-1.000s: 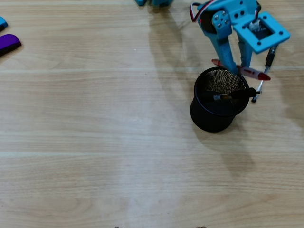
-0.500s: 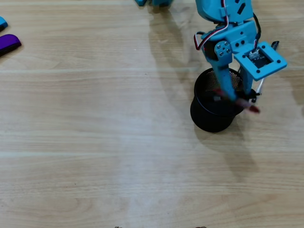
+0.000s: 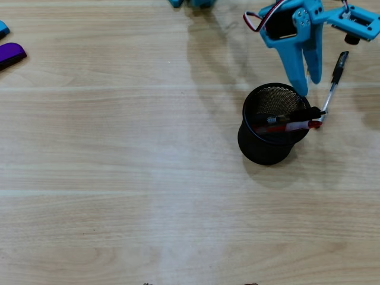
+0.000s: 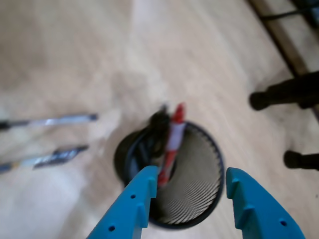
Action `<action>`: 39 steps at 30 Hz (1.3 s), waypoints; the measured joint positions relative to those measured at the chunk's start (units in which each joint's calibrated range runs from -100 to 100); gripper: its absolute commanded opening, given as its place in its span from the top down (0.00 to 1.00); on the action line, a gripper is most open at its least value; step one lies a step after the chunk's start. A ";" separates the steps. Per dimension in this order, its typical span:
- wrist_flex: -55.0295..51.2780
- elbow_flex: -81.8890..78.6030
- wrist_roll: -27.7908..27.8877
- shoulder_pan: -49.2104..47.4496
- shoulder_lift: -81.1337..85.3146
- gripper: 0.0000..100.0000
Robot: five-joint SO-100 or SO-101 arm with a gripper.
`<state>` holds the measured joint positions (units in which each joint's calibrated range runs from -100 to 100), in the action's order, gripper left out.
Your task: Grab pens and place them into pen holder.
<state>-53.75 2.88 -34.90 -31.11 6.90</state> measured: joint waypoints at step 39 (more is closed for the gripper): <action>-5.60 -4.69 -49.92 -20.09 -29.62 1.00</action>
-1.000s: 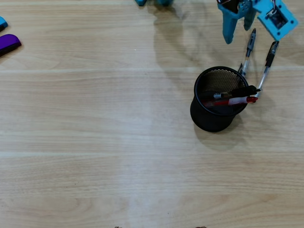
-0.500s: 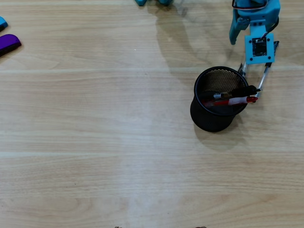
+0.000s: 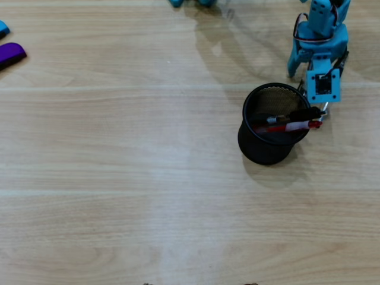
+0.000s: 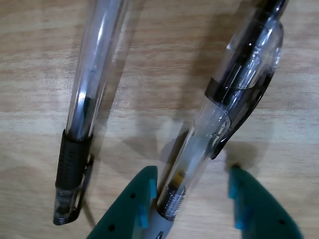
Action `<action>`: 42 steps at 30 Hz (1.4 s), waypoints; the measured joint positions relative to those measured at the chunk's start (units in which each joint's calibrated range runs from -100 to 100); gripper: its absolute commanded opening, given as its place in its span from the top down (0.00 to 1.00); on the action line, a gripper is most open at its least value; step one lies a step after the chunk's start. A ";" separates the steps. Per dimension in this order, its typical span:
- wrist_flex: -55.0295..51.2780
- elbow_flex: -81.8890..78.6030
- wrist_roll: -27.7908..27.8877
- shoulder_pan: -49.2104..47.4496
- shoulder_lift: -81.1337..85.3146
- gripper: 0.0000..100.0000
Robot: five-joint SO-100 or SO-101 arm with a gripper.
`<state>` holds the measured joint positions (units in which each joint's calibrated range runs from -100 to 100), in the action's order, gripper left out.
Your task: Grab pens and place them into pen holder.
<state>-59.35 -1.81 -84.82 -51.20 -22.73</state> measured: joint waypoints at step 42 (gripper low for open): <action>37.12 -17.09 33.44 24.57 27.59 0.86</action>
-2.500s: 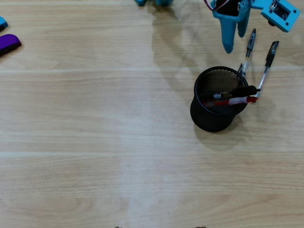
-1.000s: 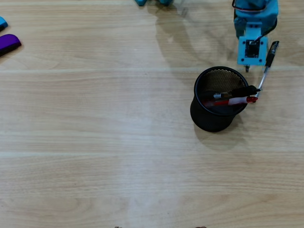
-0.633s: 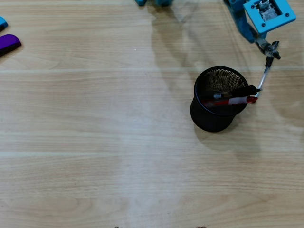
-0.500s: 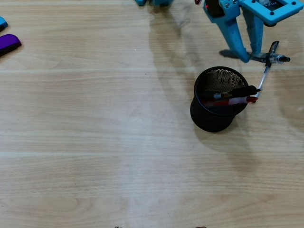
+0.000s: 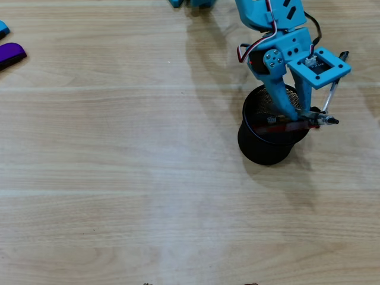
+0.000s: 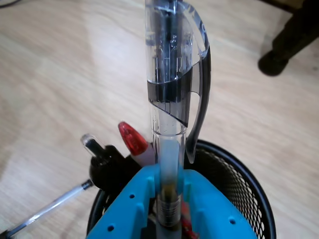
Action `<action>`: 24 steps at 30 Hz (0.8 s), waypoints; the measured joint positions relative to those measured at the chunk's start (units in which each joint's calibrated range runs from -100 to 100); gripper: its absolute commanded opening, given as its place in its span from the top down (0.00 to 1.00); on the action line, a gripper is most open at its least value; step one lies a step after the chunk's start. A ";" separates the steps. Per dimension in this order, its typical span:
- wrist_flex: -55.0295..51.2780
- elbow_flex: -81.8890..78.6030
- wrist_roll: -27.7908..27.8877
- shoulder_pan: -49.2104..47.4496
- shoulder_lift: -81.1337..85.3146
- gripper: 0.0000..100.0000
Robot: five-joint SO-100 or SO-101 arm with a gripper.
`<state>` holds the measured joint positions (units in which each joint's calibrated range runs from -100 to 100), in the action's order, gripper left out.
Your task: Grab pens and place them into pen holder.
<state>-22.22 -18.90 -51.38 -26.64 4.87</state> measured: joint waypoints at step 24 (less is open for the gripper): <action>-43.58 27.62 5.01 -14.01 -2.71 0.82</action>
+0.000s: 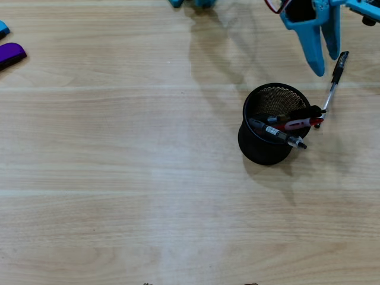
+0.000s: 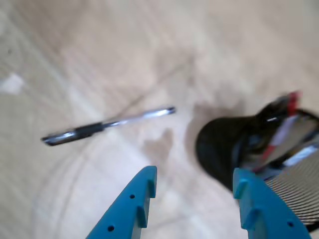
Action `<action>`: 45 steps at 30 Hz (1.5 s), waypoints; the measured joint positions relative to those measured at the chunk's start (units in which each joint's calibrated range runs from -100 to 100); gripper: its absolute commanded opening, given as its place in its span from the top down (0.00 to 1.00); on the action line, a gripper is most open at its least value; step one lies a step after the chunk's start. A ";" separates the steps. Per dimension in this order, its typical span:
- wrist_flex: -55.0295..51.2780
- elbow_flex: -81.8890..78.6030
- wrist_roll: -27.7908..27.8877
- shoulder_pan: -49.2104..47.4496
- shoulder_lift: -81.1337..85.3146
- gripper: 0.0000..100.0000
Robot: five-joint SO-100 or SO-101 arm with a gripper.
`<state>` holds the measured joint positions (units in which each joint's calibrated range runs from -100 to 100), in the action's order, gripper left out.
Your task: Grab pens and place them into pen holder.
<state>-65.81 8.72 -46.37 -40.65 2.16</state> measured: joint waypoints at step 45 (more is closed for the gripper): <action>4.13 22.31 -41.47 -12.83 -46.21 0.98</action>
<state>-61.67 31.03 -87.85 -53.48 -44.05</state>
